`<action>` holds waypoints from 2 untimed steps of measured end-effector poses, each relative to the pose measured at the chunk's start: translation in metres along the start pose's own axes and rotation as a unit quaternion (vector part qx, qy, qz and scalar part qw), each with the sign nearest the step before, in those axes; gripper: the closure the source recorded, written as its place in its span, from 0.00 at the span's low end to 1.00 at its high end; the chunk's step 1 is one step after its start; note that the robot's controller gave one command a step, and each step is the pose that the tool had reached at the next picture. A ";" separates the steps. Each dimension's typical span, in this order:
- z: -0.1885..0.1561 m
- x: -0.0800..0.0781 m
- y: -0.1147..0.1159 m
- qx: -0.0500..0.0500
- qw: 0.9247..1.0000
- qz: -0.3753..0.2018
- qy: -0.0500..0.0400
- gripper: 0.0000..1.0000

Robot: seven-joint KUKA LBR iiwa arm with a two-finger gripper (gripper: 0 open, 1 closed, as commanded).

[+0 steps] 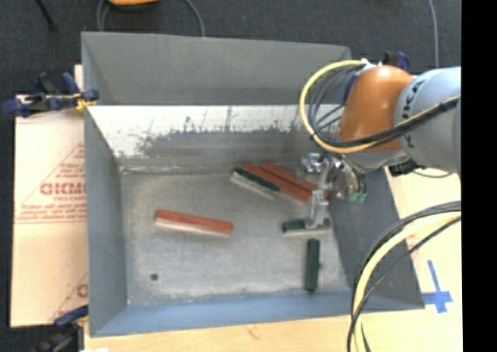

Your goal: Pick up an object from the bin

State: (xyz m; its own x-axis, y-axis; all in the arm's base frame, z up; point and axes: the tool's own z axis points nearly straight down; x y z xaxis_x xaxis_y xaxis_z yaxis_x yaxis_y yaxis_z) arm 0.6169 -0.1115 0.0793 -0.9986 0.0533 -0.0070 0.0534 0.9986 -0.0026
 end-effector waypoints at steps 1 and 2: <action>-0.001 -0.009 0.007 0.000 0.993 -0.114 -0.005 1.00; -0.001 -0.009 0.007 0.000 0.993 -0.114 -0.005 1.00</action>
Offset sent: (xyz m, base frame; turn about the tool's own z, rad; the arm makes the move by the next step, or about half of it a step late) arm 0.0000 0.0000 0.0000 0.0000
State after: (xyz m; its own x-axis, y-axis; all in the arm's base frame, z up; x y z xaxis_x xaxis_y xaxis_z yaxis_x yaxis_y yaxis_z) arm 0.6263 -0.1047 0.0806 -0.9846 -0.1742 -0.0157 -0.1741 0.9847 -0.0054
